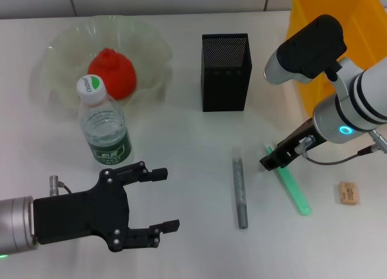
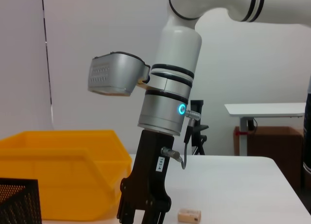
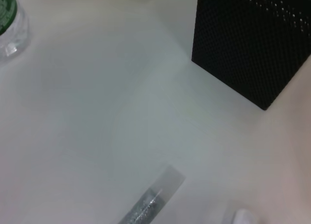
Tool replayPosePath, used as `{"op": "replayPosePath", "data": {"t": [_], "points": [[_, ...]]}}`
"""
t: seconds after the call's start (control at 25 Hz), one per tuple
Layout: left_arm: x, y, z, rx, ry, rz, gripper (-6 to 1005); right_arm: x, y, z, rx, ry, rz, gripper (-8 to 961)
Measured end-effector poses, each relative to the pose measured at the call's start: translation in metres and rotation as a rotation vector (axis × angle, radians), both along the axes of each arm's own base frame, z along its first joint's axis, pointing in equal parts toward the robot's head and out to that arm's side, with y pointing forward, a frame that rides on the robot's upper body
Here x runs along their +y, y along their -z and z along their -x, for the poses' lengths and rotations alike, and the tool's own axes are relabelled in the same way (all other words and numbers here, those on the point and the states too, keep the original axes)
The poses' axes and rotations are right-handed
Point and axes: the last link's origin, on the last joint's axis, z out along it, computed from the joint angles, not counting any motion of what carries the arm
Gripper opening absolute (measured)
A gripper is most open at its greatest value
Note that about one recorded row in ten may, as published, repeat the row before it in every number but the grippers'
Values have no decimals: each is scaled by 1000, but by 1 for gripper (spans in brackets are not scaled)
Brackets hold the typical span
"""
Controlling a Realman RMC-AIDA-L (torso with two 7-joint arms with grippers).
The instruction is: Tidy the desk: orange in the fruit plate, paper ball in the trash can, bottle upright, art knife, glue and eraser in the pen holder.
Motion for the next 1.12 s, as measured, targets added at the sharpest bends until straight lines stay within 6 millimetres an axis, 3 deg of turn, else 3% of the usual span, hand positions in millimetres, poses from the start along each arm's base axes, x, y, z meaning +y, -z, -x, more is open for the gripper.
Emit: {"op": "replayPosePath", "data": {"t": [0.48,0.68,0.72,0.84,0.92,0.96,1.12], "points": [[0,4,0,12,-2,9,808,2,3,-3,-10,19,15,363],[-1,4,0,10,-4,12,808,0,-2,6,25,5,8,174],[-1,4,0,10,-4,12,808,-1,-5,9,37,3,4,174],[-1,4,0,10,-6,13,809,0,-22,20,99,-14,-40,174],[-1,4,1,10,-7,14,809,1,-48,35,197,-53,-125,174],[-1,4,1,10,-7,14,809,1,-48,35,197,-53,-125,174],[-1,4,1,10,-7,14,809,0,-93,53,416,-195,-276,174]]}}
